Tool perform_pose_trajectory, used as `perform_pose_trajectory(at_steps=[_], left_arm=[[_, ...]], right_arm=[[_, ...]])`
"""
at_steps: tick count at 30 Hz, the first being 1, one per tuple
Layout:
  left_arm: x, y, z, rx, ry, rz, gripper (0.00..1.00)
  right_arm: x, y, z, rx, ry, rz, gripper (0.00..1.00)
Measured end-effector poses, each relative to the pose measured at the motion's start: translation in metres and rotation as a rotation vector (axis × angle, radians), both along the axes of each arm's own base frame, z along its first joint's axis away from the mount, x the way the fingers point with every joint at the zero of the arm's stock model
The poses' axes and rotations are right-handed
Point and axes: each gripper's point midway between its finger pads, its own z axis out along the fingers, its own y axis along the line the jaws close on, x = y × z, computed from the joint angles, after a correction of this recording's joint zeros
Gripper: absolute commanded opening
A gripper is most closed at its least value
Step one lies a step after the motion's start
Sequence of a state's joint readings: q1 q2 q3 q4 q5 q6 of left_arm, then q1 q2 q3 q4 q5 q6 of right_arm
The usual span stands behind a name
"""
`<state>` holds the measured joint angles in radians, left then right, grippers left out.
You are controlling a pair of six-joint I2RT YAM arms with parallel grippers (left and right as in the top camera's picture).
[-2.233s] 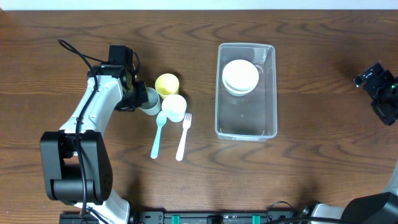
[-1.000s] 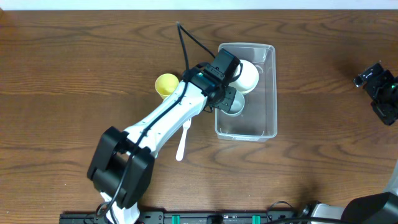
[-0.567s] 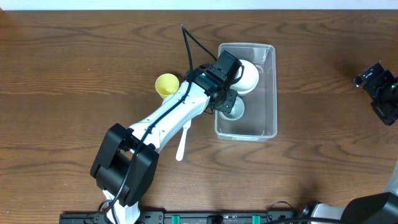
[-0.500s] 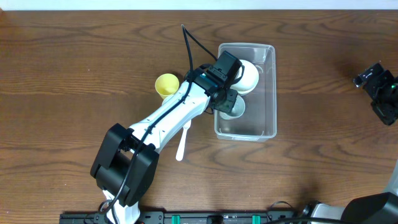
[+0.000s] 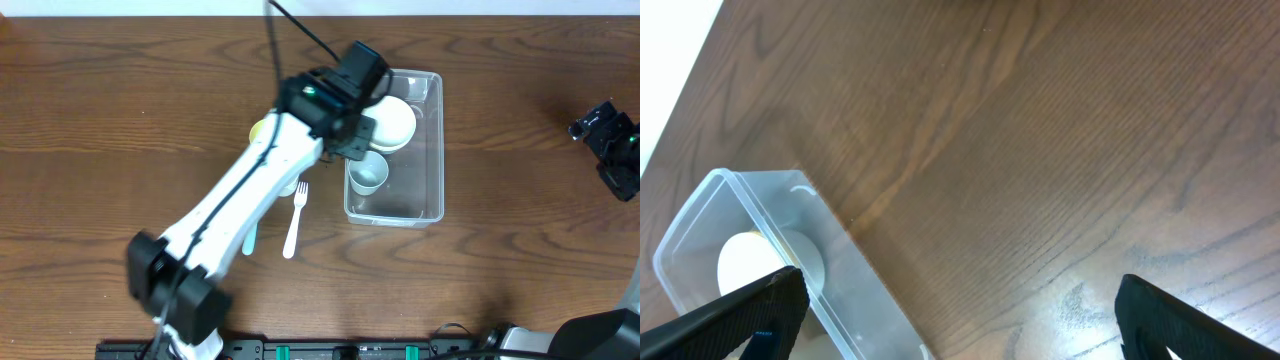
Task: Pack container
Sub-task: 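Move left gripper to the white cup and grasp it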
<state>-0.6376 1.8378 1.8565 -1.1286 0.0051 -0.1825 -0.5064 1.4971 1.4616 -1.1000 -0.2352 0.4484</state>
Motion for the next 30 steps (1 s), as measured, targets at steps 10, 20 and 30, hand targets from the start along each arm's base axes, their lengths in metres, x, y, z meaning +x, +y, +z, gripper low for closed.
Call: perform_pose_trajectory(at_steps=[10, 20, 30], left_arm=[[0.009, 0.13, -0.015, 0.122, 0.091, 0.332, 0.41], [-0.01, 0.144, -0.14, -0.012, 0.3, 0.408, 0.47], [-0.018, 0.136, -0.149, -0.05, 0.335, 0.396, 0.06]], right_arm=[[0.0, 0.0, 0.0, 0.0, 0.0, 0.0, 0.99], [0.0, 0.0, 0.0, 0.0, 0.0, 0.0, 0.99], [0.0, 0.0, 0.0, 0.0, 0.0, 0.0, 0.99]])
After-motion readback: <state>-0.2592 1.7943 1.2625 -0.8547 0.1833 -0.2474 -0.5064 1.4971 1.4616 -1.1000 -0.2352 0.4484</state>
